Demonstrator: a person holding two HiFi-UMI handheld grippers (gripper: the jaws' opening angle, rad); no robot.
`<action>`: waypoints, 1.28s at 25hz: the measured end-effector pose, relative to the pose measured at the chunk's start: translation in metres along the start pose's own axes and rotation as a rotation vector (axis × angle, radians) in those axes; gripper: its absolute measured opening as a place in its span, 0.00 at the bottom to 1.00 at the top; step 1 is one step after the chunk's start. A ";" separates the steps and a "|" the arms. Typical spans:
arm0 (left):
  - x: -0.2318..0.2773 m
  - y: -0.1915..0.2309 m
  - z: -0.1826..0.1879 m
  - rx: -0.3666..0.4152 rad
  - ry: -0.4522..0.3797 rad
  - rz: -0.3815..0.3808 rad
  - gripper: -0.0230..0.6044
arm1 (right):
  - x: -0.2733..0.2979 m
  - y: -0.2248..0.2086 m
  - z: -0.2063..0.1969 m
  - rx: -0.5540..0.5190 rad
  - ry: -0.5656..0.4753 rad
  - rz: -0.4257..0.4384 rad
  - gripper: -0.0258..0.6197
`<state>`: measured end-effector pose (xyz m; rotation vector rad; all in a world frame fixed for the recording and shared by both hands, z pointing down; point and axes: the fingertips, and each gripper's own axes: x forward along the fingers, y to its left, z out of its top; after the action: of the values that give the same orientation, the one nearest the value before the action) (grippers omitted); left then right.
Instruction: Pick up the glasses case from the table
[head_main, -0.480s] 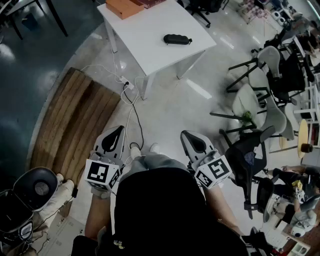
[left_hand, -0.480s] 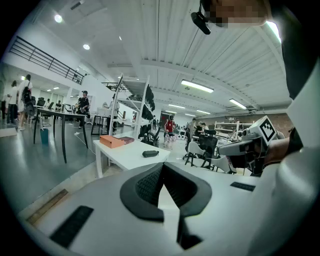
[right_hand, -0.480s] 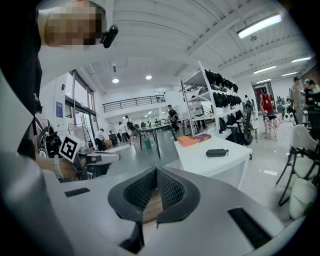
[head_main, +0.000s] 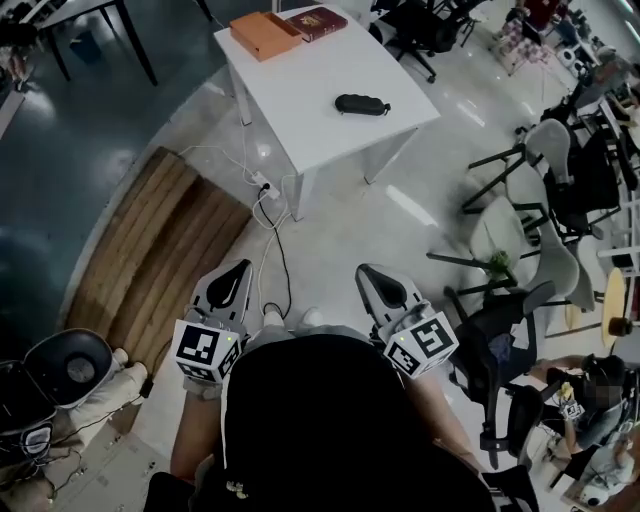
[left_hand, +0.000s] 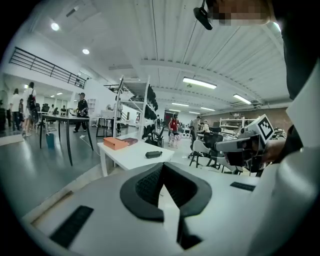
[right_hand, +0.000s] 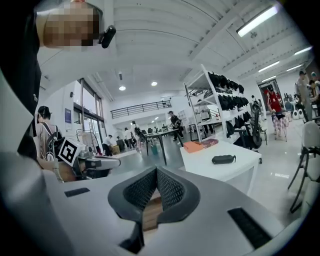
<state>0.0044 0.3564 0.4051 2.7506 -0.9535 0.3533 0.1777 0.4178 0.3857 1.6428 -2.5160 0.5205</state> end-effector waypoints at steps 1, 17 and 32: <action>0.002 0.001 0.002 -0.002 -0.002 0.008 0.07 | 0.001 -0.004 0.002 0.001 -0.008 0.009 0.08; 0.046 0.094 0.021 -0.023 -0.034 0.068 0.07 | 0.121 -0.037 0.021 0.000 0.026 0.071 0.08; 0.088 0.335 0.062 -0.085 -0.054 -0.011 0.07 | 0.393 0.006 0.090 -0.098 0.093 0.104 0.08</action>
<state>-0.1293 0.0309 0.4110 2.7000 -0.9428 0.2316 0.0183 0.0476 0.4015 1.4269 -2.5268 0.4639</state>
